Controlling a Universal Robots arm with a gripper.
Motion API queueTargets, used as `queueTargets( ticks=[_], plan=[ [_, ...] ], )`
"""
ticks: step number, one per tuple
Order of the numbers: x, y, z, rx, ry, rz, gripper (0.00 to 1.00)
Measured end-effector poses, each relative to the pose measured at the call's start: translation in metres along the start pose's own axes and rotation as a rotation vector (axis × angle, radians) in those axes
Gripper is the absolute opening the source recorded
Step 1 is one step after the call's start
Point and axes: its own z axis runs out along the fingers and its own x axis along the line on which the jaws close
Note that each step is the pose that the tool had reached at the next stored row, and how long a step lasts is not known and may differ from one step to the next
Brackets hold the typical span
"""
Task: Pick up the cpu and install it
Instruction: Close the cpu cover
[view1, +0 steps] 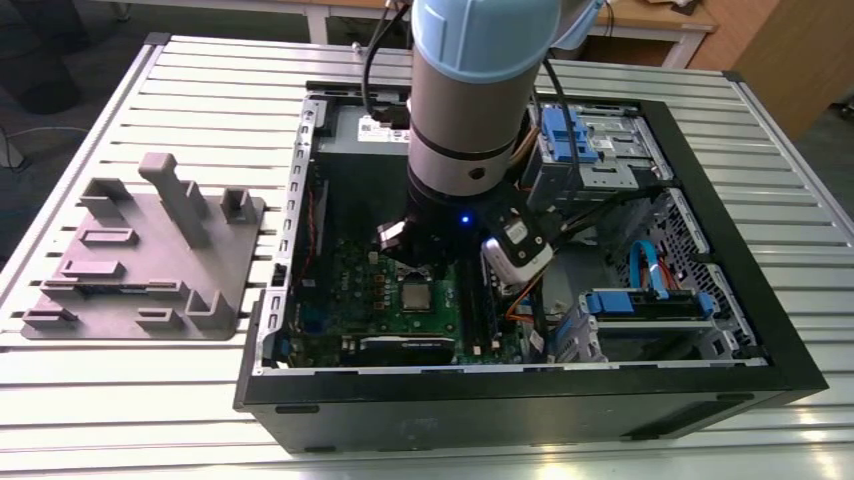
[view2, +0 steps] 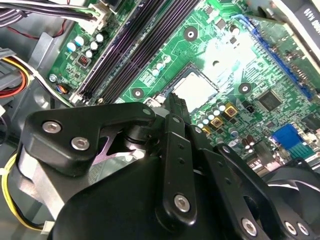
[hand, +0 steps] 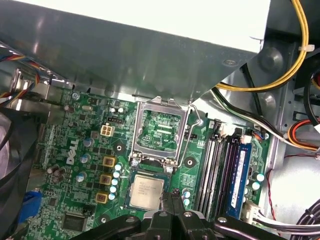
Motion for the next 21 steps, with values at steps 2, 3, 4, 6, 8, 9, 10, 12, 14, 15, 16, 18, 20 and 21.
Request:
queueTargets(
  ticks=[2, 3, 4, 6, 8, 9, 10, 12, 14, 15, 16, 18, 20, 21],
  plan=[
    [-0.0003, 0.0009, 0.0004, -0.0012, -0.0004, 0.000, 0.11],
    [-0.0003, 0.0009, 0.0005, -0.0011, -0.0003, 0.000, 0.11],
    [-0.0003, 0.0009, 0.0005, -0.0010, -0.0002, 0.000, 0.11],
    [-0.0010, 0.0009, 0.0008, -0.0011, -0.0002, 0.000, 0.11],
    [-0.0031, 0.0004, 0.0011, -0.0013, -0.0004, 0.000, 0.11],
    [-0.0043, 0.0002, 0.0013, -0.0013, -0.0004, 0.000, 0.11],
    [-0.0054, -0.0001, 0.0013, -0.0012, -0.0003, 0.000, 0.11],
    [-0.0066, -0.0003, 0.0015, -0.0011, 0.0001, -0.006, 0.11],
    [-0.0067, -0.0003, 0.0017, -0.0015, 0.0011, -0.020, 0.11],
    [-0.0069, -0.0003, 0.0018, -0.0019, 0.0016, -0.031, 0.11],
    [-0.0069, -0.0004, 0.0019, -0.0022, 0.0023, -0.043, 0.11],
    [-0.0070, -0.0004, 0.0021, -0.0031, 0.0039, -0.070, 0.11],
    [-0.0070, -0.0004, 0.0024, -0.0042, 0.0059, -0.104, 0.11],
    [-0.0070, -0.0004, 0.0025, -0.0048, 0.0070, -0.122, 0.11]
  ],
)
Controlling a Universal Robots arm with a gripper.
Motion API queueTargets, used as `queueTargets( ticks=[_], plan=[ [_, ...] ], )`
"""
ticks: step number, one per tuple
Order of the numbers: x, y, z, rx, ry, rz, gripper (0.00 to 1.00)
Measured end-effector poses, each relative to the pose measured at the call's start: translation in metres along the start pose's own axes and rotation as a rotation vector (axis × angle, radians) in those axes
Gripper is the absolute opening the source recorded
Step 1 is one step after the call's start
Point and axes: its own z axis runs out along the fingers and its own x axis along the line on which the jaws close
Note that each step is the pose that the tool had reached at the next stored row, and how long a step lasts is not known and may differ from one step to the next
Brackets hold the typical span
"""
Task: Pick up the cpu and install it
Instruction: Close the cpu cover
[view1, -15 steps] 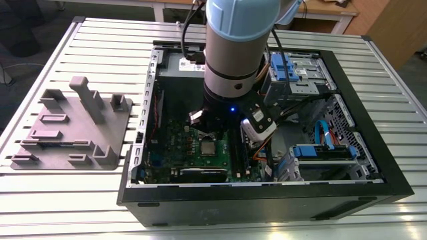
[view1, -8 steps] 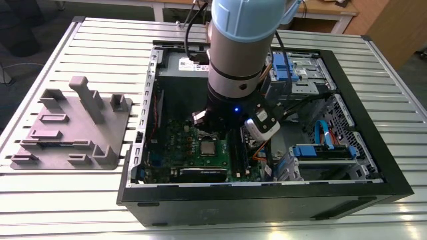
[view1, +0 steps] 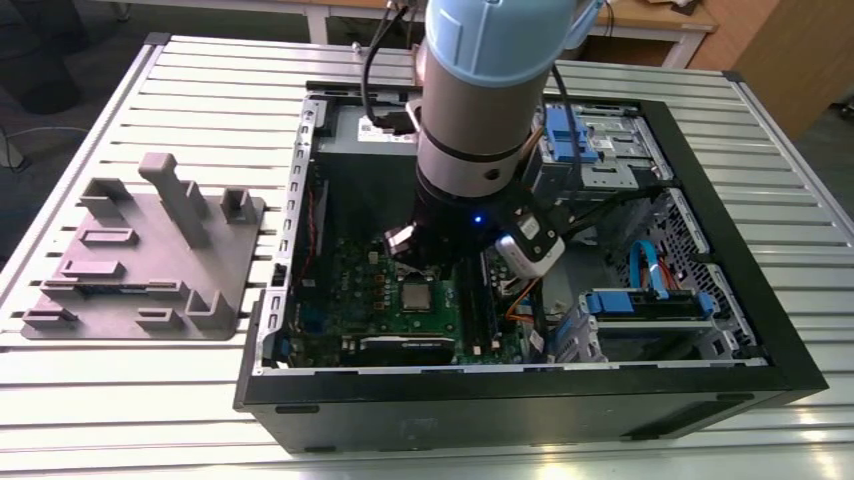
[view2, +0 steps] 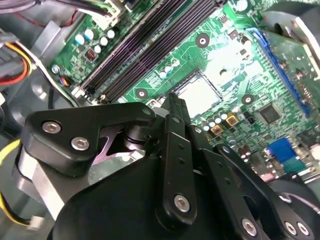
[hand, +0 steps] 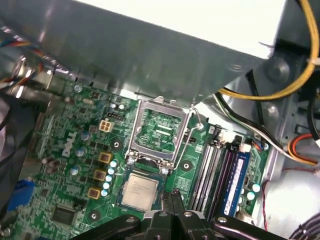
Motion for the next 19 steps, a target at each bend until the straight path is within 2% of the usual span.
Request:
queueTargets(
  ticks=[4, 10, 15, 19],
  plan=[
    [0.0000, 0.0000, 0.0003, -0.0015, 0.0031, -0.058, 0.11],
    [-0.0013, 0.0013, 0.0009, -0.0024, 0.0029, -0.059, 0.11],
    [-0.0076, 0.0117, 0.0027, -0.0026, 0.0028, -0.059, 0.11],
    [-0.0116, 0.0149, 0.0038, -0.0028, 0.0028, -0.059, 0.11]
  ],
)
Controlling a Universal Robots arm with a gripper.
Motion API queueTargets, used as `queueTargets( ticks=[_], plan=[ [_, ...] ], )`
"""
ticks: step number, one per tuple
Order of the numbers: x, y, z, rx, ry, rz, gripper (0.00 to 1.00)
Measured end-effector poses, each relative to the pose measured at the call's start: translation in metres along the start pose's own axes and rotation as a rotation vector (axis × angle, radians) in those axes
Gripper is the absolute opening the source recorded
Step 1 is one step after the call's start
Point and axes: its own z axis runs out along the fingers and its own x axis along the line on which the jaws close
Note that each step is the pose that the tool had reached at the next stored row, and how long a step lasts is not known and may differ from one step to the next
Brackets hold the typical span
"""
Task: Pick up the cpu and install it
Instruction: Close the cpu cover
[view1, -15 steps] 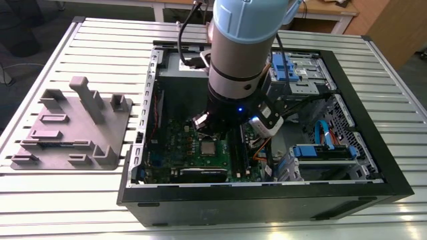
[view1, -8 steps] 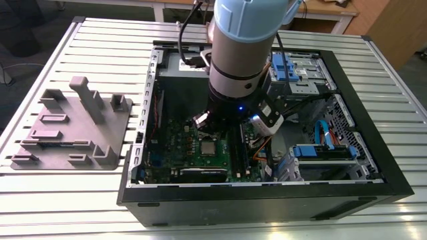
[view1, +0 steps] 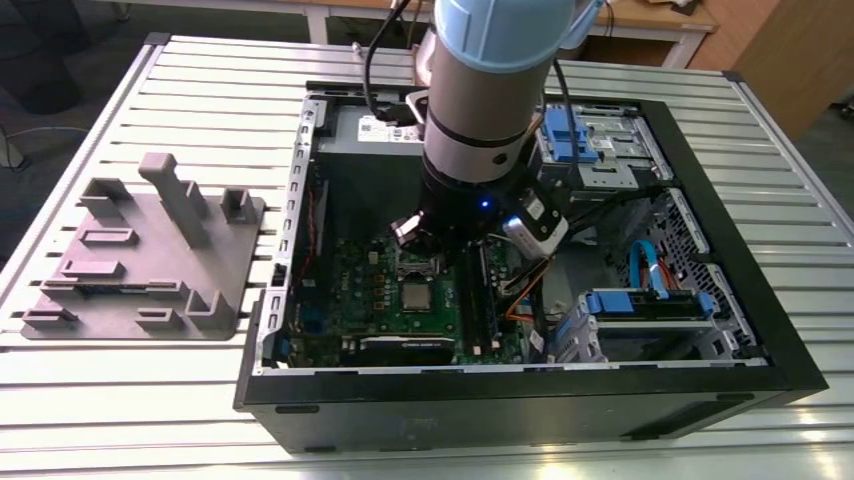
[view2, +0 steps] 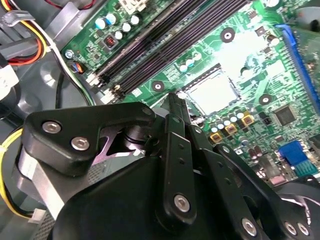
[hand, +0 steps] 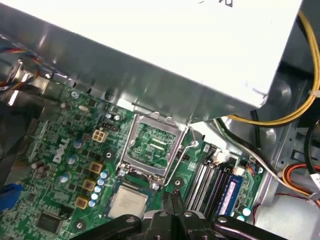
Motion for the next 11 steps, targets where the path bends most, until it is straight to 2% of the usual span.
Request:
queueTargets(
  ticks=[4, 11],
  plan=[
    [-0.0038, 0.0017, 0.0009, -0.0001, 0.0000, 0.000, 0.11],
    [-0.0111, 0.0098, 0.0029, -0.0003, -0.0002, 0.000, 0.11]
  ],
)
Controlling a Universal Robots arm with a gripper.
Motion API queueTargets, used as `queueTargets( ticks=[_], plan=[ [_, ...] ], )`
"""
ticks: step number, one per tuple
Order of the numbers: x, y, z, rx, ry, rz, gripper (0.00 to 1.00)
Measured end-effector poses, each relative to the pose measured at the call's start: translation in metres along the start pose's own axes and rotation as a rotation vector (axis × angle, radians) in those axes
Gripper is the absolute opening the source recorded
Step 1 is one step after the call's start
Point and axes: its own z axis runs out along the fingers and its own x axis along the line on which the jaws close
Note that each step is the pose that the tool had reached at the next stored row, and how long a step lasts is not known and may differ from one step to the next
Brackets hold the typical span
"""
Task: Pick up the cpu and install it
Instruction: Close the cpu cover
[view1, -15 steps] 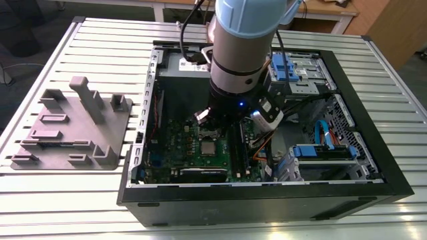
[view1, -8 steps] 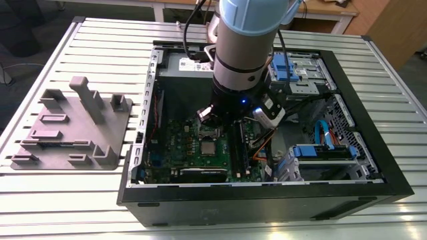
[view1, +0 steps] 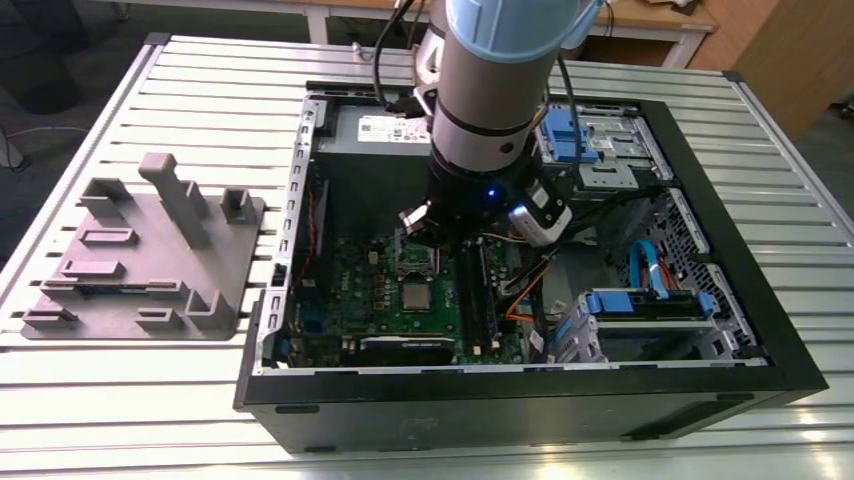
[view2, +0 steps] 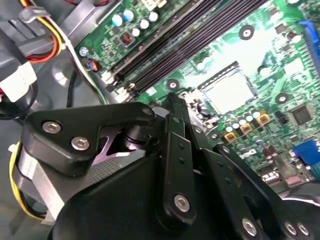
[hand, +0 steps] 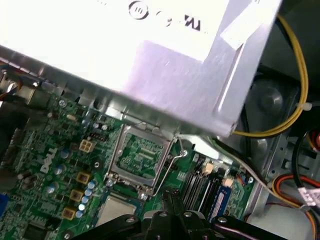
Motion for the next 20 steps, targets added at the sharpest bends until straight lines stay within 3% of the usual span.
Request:
queueTargets(
  ticks=[11, 15, 20],
  plan=[
    [-0.0122, 0.0099, 0.0035, -0.0005, -0.0002, 0.000, 0.11],
    [-0.0145, 0.0139, 0.0053, -0.0015, -0.0006, 0.000, 0.11],
    [-0.0147, 0.0142, 0.0057, -0.0018, -0.0006, 0.000, 0.11]
  ],
)
